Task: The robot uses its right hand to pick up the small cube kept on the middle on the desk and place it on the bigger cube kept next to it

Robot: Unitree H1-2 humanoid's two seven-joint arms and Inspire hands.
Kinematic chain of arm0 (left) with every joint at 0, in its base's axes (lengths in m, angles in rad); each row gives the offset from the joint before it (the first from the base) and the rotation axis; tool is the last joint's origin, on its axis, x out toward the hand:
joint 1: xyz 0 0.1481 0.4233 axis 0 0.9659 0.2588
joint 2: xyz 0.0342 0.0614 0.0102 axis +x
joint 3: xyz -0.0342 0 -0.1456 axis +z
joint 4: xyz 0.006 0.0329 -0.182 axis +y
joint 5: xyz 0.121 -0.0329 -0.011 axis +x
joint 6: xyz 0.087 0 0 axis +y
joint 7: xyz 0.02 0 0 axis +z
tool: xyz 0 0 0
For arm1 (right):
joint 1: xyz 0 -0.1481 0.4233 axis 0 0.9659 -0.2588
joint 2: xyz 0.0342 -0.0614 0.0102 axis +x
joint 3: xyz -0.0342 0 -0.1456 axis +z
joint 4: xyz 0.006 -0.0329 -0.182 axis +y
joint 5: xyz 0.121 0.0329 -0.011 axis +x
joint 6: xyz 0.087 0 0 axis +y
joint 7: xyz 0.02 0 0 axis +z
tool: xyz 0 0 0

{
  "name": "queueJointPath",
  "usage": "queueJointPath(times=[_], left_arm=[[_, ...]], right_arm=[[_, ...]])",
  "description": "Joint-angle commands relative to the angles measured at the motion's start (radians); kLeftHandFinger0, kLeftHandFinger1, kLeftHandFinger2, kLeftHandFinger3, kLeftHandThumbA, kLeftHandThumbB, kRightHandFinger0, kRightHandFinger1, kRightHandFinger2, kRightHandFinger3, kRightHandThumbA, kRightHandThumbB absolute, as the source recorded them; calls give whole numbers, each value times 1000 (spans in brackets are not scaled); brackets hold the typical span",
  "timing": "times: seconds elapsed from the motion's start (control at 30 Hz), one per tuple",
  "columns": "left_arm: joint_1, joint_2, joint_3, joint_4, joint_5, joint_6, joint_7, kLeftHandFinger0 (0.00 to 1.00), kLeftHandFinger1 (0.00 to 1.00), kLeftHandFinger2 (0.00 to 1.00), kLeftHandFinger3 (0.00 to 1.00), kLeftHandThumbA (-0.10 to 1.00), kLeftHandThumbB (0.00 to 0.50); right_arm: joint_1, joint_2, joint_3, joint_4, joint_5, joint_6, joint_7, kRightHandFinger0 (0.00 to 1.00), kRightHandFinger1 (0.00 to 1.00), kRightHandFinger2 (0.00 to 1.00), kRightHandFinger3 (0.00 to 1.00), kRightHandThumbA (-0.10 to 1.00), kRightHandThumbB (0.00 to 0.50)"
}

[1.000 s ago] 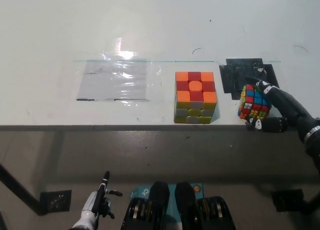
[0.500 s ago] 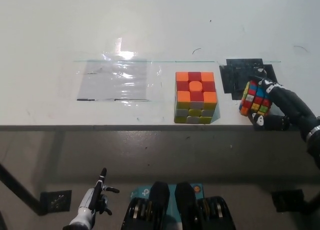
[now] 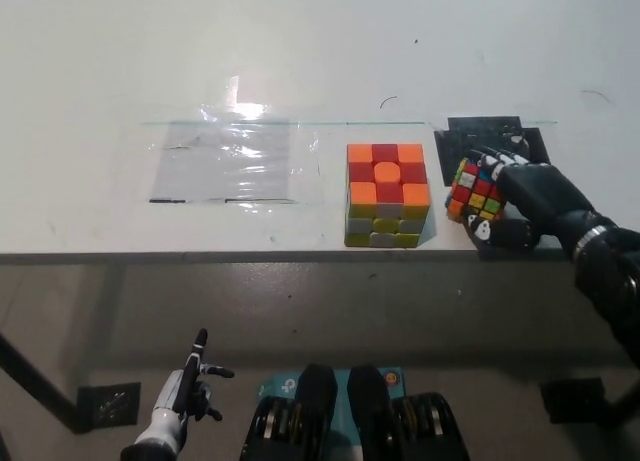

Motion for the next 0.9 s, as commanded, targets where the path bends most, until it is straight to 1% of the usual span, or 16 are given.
queueJointPath(times=[0.0, 0.03, 0.1, 0.23, 0.27, 0.3, 0.33, 0.4, 0.53, 0.63, 0.67, 0.7, 0.73, 0.8, 0.83, 0.87], left_arm=[[-45, 15, 13, -12, -12, -28, 13, 332, 0, 0, 0, 1000, 500], [-46, 14, 16, -13, -12, -28, 14, 344, 0, 0, 0, 1000, 500], [-45, 14, 21, -16, -14, -28, 10, 360, 0, 0, 0, 1000, 500], [-51, 16, 20, -17, -8, -28, 14, 413, 0, 0, 0, 1000, 500], [-50, 17, 16, -21, -3, -28, 18, 413, 0, 0, 0, 1000, 500], [-50, 16, 17, -21, -4, -28, 19, 417, 0, 0, 0, 1000, 500], [-50, 16, 21, -22, -8, -28, 16, 393, 0, 0, 0, 1000, 500], [-56, 16, 27, -17, -14, -28, 15, 378, 0, 0, 0, 1000, 500], [-60, 16, 17, -16, -2, -28, 24, 393, 0, 0, 0, 1000, 500], [-62, 16, 17, -15, -2, -28, 23, 404, 0, 0, 0, 1000, 500], [-63, 16, 18, -13, -4, -28, 21, 416, 0, 0, 0, 1000, 500], [-62, 16, 16, -15, -1, -28, 22, 428, 0, 0, 0, 1000, 500], [-62, 16, 11, -14, 5, -28, 28, 428, 0, 0, 0, 1000, 500], [-64, 16, 14, -10, 0, -28, 26, 405, 0, 0, 0, 1000, 500], [-63, 16, 14, -12, 0, -28, 23, 422, 0, 0, 0, 1000, 500], [-63, 16, 16, -14, -2, -28, 21, 410, 0, 0, 0, 1000, 500]], right_arm=[[-24, -3, 35, 14, -90, 37, 45, 136, 423, 892, 1000, 360, 446], [-27, 8, 36, 45, -101, -11, -23, 1, 184, 507, 1000, 277, 453], [-30, 17, 39, 66, -121, -38, -76, 0, 43, 318, 1000, 214, 401], [-40, 27, 50, 108, -177, -98, -201, 0, 0, 159, 1000, -12, 266], [-44, 29, 62, 129, -208, -122, -265, 0, 0, 86, 1000, -96, 133], [-46, 30, 69, 141, -233, -135, -313, 0, 0, 61, 1000, -99, 91], [-46, 30, 71, 144, -242, -138, -334, 0, 0, 68, 1000, -100, 59], [-51, 29, 78, 162, -271, -157, -401, 0, 1, 200, 1000, -100, 4], [-64, 21, 100, 184, -306, -171, -426, 0, 61, 389, 1000, -100, 9], [-74, 20, 117, 209, -334, -173, -446, 0, 145, 497, 790, -100, 11], [-74, 23, 119, 214, -338, -176, -455, 0, 156, 501, 552, -100, 108], [-75, 25, 120, 224, -340, -181, -466, 0, 178, 523, 405, -100, 112], [-76, 28, 122, 235, -344, -185, -477, 0, 190, 543, 447, -100, 142], [-77, 29, 129, 242, -362, -180, -492, 0, 222, 582, 320, -100, 106], [-76, 31, 126, 248, -357, -189, -502, 0, 231, 599, 375, -100, 101], [-76, 32, 127, 253, -355, -193, -506, 0, 247, 616, 272, -100, 69]])
